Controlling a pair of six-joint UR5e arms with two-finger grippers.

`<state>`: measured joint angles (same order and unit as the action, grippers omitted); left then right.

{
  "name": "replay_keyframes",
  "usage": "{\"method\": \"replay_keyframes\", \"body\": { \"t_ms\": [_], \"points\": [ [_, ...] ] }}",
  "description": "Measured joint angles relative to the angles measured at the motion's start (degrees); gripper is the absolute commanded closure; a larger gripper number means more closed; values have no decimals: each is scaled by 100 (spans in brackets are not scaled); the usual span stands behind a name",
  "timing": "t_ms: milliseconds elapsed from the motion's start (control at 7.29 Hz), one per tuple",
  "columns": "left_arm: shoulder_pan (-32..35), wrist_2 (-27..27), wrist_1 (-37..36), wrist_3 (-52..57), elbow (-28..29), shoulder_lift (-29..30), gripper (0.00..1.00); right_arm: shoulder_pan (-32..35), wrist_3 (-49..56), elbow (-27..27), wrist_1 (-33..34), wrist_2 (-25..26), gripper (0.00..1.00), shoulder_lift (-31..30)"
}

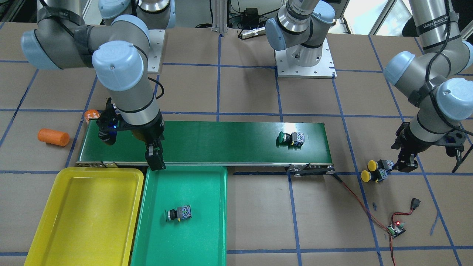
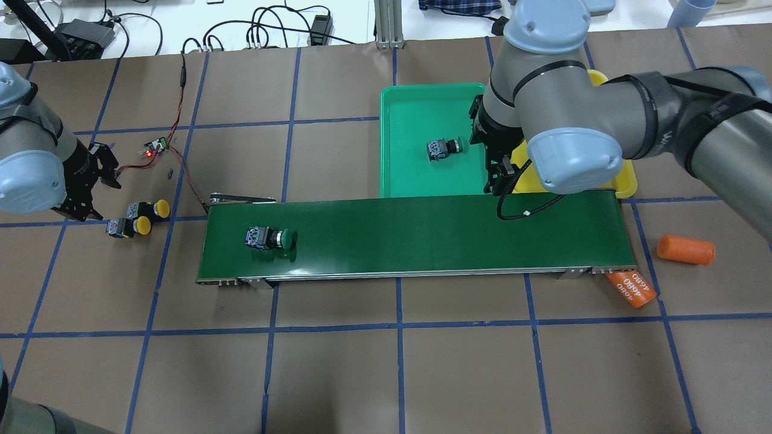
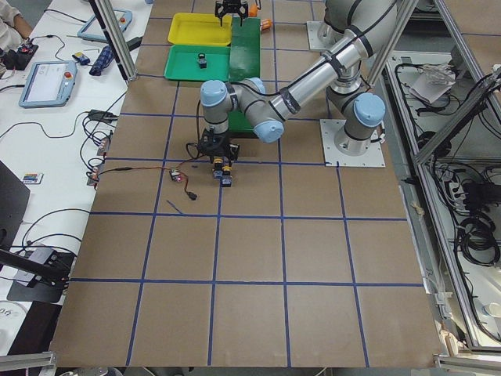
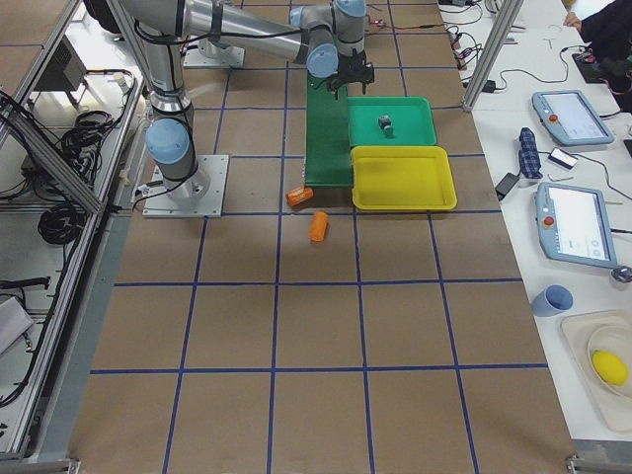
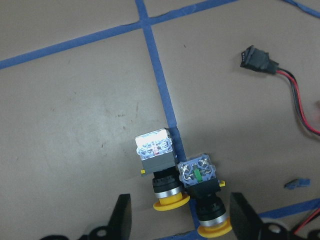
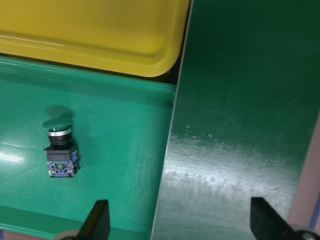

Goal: Sort buttons by color to trays

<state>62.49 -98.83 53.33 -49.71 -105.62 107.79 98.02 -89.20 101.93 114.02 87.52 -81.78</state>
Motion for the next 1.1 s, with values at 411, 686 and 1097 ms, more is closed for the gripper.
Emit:
{"method": "replay_keyframes", "body": {
  "t_ms": [411,686,1097],
  "points": [
    [-31,15,-73,-556,38,311,16,-15,-20,98,-633,-22,0,-284],
    [-138,25,-85,-886,41,420,15,-28,-33,127,-684,-36,0,-266],
    [-342,70,-108,-1001,-15,515,15,-35,-46,141,-696,-27,0,-260]
  ]
}}
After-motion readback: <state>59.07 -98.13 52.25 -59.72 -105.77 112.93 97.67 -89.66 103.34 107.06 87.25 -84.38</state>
